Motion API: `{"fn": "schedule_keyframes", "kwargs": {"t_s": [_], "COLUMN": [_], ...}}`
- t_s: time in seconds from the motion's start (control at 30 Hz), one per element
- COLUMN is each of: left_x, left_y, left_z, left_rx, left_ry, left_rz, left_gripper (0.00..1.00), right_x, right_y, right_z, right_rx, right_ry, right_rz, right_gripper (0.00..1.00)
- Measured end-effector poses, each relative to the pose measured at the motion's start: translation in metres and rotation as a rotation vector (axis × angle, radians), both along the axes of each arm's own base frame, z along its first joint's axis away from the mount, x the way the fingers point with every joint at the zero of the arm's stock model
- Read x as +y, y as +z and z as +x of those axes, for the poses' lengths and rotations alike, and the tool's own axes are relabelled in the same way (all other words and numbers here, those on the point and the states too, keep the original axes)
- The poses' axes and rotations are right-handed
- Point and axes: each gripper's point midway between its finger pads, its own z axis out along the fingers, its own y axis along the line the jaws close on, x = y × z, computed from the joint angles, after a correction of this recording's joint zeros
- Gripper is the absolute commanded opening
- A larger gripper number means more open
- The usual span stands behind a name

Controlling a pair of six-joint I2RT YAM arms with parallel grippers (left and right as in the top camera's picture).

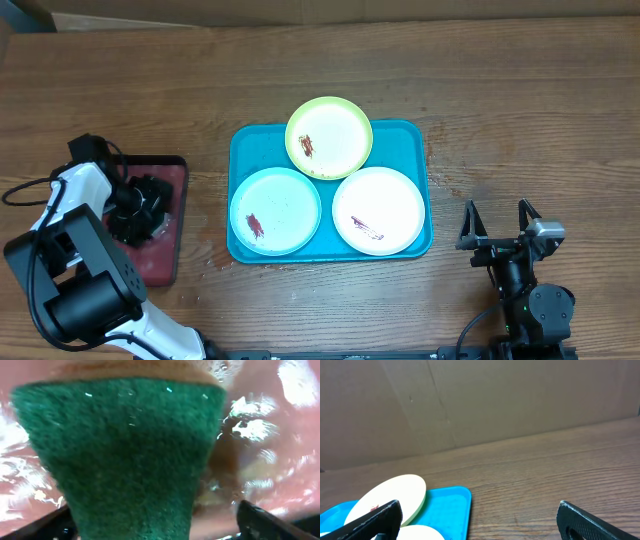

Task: Clean dirty plates on tray and stack at the side

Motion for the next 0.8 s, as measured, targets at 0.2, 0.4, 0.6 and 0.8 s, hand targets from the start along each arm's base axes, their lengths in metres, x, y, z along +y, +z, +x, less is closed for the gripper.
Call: {"fn": "schedule_keyframes", "kwargs": {"t_s": [0.2, 0.4, 0.6, 0.8], "left_x": [-0.004, -0.006, 0.005, 0.03], "left_y": [-0.001, -0.001, -0.001, -0.001], "left_z": [-0.007, -0.005, 0.007, 0.005], "left_rx": [0.028, 0.018, -0.023, 0.008], "left_ry": [-0.004, -0.005, -0.007, -0.001], "left_rz": [-0.011, -0.018, 0.038, 0.179], "left_gripper": [0.04, 0.24, 1.0, 1.0], "right_x": [0.0, 0.0, 0.0, 0.0], "right_y": [0.0, 0.0, 0.0, 0.0], "right_z": [0.0, 0.0, 0.0, 0.0], "right_rx": [0.0, -0.001, 0.0, 0.0], "right_ry": [0.0, 0.0, 0.0, 0.0], "right_rz": [0.0, 0.0, 0.0, 0.0], "right_gripper": [1.0, 1.0, 1.0, 1.0]}}
